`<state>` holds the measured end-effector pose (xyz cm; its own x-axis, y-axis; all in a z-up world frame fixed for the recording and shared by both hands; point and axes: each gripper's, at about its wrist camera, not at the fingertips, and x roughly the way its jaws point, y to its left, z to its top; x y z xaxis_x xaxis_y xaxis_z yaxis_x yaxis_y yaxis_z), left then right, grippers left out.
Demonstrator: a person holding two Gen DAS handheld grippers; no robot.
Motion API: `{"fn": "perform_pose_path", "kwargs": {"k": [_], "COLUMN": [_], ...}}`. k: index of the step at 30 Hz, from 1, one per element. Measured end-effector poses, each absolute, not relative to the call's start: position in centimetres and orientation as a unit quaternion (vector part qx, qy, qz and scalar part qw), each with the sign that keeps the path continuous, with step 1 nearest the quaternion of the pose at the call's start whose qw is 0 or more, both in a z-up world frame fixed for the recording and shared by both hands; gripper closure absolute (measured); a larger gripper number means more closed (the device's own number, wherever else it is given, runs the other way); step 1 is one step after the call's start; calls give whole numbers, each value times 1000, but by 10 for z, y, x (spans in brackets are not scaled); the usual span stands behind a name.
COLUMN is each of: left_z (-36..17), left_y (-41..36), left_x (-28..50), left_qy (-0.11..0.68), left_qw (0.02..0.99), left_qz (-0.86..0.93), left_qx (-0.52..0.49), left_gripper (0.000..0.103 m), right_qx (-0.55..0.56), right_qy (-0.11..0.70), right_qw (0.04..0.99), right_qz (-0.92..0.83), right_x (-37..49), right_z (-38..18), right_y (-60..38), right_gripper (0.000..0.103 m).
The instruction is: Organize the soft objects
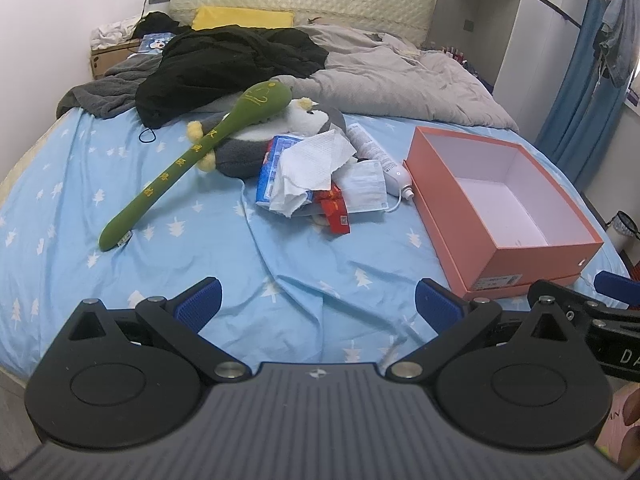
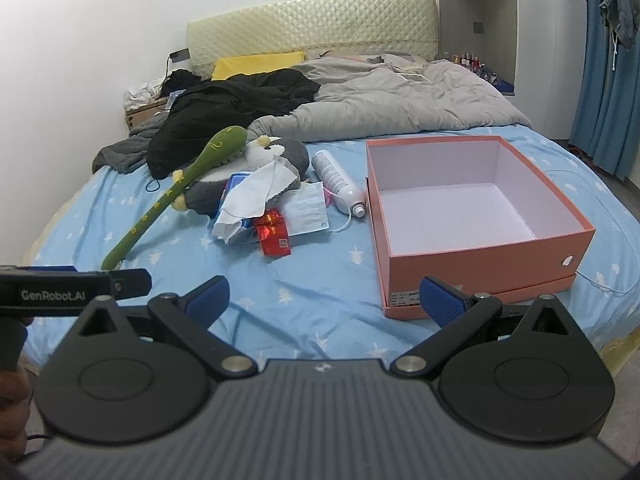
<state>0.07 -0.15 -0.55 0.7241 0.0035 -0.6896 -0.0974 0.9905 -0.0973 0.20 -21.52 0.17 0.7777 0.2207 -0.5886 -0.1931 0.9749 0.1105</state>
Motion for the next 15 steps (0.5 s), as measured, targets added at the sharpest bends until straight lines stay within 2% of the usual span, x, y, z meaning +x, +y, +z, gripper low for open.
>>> {"fn": "perform_pose_path", "kwargs": {"k": [15], "left_z": [-9], "left_y": [5], "left_x": [-1], "left_qy": [368], "left_qw": [927], "left_qz": [33], "left_qx": [-64], "left_gripper": [0], "right_qx": [21], "right_qy": [318], "right_qw": [941], "right_qz": [115], "right_x": [2], "right_z": [-1], "right_y": [-210], "right_gripper": [0]}}
